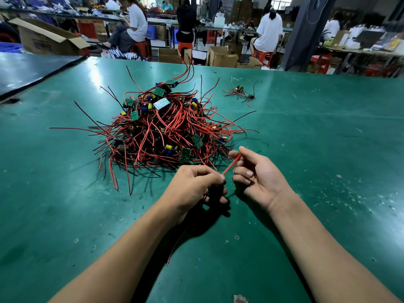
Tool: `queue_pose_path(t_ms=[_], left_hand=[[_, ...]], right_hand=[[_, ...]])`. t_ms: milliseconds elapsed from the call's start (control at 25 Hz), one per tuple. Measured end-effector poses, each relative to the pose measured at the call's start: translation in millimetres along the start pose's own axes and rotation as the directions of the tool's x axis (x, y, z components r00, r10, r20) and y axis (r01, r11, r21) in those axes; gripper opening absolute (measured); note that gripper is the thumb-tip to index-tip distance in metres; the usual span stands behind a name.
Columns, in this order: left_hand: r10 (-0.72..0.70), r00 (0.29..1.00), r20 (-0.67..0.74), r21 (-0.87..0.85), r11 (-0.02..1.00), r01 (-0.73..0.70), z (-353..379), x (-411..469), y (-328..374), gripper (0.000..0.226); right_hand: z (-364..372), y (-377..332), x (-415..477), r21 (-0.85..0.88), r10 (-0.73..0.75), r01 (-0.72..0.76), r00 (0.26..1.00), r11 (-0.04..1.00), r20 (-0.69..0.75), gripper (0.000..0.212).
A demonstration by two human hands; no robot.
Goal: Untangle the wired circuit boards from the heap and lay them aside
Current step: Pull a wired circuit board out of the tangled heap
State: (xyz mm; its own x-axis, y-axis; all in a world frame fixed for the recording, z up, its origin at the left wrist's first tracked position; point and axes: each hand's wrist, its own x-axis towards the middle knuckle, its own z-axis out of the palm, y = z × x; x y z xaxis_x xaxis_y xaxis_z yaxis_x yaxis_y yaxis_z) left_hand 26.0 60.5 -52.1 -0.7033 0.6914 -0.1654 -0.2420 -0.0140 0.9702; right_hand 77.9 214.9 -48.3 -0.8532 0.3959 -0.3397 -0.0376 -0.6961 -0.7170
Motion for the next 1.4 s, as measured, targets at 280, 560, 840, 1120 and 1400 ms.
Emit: queue_pose_path(t_ms=[280,560,840,1120,1400], left_hand=[[0.016,1.000,0.001,-0.050,0.999,-0.016,-3.5,-1.5,-0.9,0.018],[0.038,0.999,0.014,-0.038,0.999,-0.038,-6.1,1.3,-3.4,0.018],[0.042,0.993,0.111,0.074,0.996,-0.050,-5.8,-0.2,-2.9,0.015],[0.031,0.990,0.140,0.103,0.994,-0.046,-8.4,-0.3,-3.4,0.013],[0.001,1.000,0.005,-0.086,0.996,0.000,-2.2,1.7,-1.3,0.037]], right_hand=[[-0.1,8.3,-5.6,-0.314,-0.114,0.132,0.991,0.940,0.077,0.033],[1.6,15.5,-6.1,-0.434,-0.125,0.150,0.989,0.889,0.085,0.027],[-5.1,-5.4,1.9,0.065,-0.051,0.054,0.998,0.996,-0.046,0.035],[-11.5,-15.2,-1.3,0.289,0.082,-0.096,0.995,0.953,0.061,0.034],[-9.7,-9.4,-1.4,-0.026,-0.050,0.048,0.997,0.998,-0.059,0.063]])
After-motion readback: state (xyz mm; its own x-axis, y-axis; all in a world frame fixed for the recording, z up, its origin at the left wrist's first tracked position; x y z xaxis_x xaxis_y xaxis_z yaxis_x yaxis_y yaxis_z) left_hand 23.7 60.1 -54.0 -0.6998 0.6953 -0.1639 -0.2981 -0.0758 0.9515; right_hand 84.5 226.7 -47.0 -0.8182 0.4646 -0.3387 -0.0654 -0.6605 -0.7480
